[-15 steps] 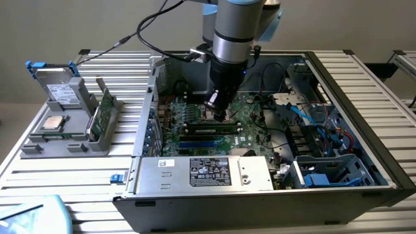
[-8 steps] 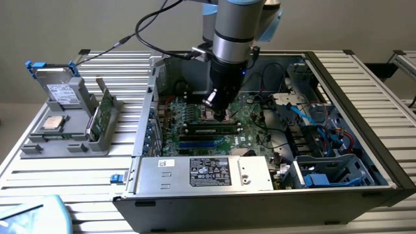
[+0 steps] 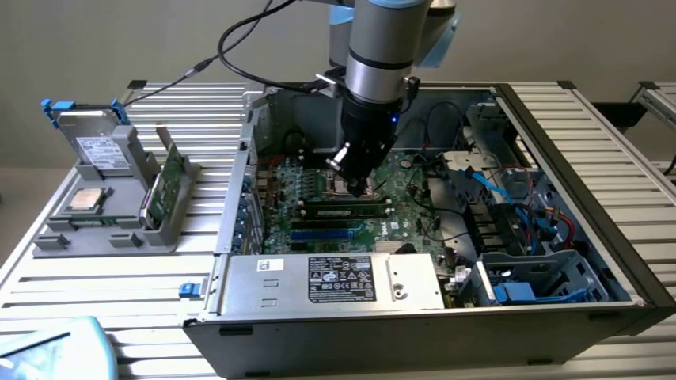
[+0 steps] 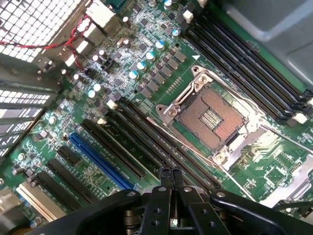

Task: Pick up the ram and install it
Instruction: 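Press down the ram until it locks into place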

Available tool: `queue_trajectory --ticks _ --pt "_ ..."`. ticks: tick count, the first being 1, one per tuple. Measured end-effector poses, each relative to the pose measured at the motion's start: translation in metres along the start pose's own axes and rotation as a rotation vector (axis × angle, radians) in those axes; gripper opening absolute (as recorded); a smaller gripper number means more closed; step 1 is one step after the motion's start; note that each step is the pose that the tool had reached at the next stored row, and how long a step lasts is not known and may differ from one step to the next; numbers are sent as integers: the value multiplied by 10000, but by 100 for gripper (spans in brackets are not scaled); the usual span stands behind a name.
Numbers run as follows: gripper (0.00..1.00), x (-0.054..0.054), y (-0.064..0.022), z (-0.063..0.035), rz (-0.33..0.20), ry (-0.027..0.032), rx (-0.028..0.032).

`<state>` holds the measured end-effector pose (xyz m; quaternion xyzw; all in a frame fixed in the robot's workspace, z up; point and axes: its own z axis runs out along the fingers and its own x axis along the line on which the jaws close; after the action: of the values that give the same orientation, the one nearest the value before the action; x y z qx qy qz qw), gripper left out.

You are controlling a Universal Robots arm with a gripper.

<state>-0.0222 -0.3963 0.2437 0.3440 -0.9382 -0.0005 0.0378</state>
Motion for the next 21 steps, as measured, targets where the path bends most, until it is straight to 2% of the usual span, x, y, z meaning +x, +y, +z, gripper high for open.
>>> queue_trajectory --ticks 21 --pt "11 0 0 0 2879 -82 -201"
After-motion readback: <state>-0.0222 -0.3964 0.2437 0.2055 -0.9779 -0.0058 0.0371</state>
